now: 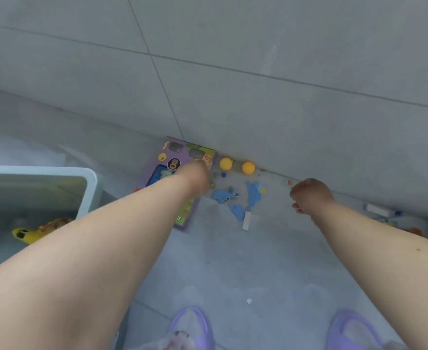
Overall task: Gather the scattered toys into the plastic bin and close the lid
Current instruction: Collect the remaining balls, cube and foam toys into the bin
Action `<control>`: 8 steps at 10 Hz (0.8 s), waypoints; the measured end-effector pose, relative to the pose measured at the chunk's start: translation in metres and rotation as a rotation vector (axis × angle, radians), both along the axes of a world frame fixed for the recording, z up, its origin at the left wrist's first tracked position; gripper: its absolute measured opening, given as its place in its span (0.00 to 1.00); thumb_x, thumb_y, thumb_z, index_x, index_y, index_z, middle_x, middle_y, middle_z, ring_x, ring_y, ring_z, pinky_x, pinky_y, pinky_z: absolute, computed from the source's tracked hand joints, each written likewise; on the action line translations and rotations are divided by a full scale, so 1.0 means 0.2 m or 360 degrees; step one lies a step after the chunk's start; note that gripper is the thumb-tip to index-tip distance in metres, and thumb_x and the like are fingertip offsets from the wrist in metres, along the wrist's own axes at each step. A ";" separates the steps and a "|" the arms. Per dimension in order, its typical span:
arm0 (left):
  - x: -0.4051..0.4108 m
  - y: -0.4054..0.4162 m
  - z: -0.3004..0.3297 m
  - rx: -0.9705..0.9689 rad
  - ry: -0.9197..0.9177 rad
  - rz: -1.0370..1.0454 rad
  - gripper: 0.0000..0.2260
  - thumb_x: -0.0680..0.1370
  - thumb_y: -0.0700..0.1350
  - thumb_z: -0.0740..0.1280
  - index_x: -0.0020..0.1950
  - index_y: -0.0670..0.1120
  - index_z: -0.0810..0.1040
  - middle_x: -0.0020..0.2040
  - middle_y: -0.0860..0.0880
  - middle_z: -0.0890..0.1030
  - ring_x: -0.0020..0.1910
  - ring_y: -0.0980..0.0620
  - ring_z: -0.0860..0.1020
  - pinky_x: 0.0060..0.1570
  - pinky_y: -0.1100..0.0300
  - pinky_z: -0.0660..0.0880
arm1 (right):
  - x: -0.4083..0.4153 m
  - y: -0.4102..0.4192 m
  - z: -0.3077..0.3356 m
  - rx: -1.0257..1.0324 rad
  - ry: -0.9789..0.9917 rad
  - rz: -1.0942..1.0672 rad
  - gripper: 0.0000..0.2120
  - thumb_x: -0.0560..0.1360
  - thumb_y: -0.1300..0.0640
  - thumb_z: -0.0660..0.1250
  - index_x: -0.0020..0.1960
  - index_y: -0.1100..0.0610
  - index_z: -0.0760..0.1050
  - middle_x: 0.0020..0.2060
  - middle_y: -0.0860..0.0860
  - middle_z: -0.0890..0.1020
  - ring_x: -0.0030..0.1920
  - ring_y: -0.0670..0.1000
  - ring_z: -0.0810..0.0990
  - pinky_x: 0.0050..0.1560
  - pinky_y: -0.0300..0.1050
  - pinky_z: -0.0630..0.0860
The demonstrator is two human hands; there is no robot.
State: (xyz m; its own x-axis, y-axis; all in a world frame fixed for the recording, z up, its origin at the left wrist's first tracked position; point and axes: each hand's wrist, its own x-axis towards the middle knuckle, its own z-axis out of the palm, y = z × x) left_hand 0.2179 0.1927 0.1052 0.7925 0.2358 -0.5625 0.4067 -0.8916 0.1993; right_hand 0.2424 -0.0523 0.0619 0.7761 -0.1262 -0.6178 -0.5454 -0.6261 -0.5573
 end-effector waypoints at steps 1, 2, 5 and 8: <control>0.03 -0.02 -0.18 0.0058 0.0080 0.0003 0.17 0.79 0.37 0.58 0.68 0.39 0.67 0.63 0.40 0.74 0.61 0.42 0.75 0.55 0.55 0.72 | 0.07 -0.07 -0.12 -0.0252 -0.0070 0.0185 0.13 0.74 0.63 0.62 0.58 0.59 0.75 0.54 0.59 0.79 0.54 0.59 0.79 0.51 0.44 0.74; 0.08 -0.04 -0.35 0.0070 0.0114 -0.0022 0.19 0.78 0.35 0.58 0.70 0.40 0.66 0.64 0.39 0.73 0.62 0.42 0.73 0.54 0.56 0.71 | 0.13 -0.11 -0.24 -0.0450 -0.0132 0.0343 0.16 0.74 0.62 0.62 0.62 0.56 0.72 0.59 0.55 0.75 0.56 0.57 0.76 0.49 0.42 0.69; 0.21 -0.14 -0.66 0.0287 0.0052 -0.0132 0.19 0.76 0.36 0.61 0.67 0.39 0.63 0.66 0.38 0.68 0.63 0.42 0.71 0.56 0.55 0.71 | 0.21 -0.03 -0.51 -0.0727 -0.0398 0.0899 0.21 0.75 0.65 0.58 0.68 0.59 0.67 0.68 0.55 0.65 0.64 0.58 0.66 0.62 0.49 0.69; 0.28 -0.12 -0.73 0.0355 -0.0165 -0.0083 0.15 0.79 0.36 0.57 0.65 0.39 0.66 0.63 0.39 0.71 0.59 0.40 0.74 0.52 0.53 0.71 | 0.24 0.10 -0.55 -0.0562 -0.0327 0.0821 0.13 0.73 0.71 0.58 0.55 0.64 0.73 0.56 0.59 0.70 0.51 0.60 0.75 0.46 0.43 0.69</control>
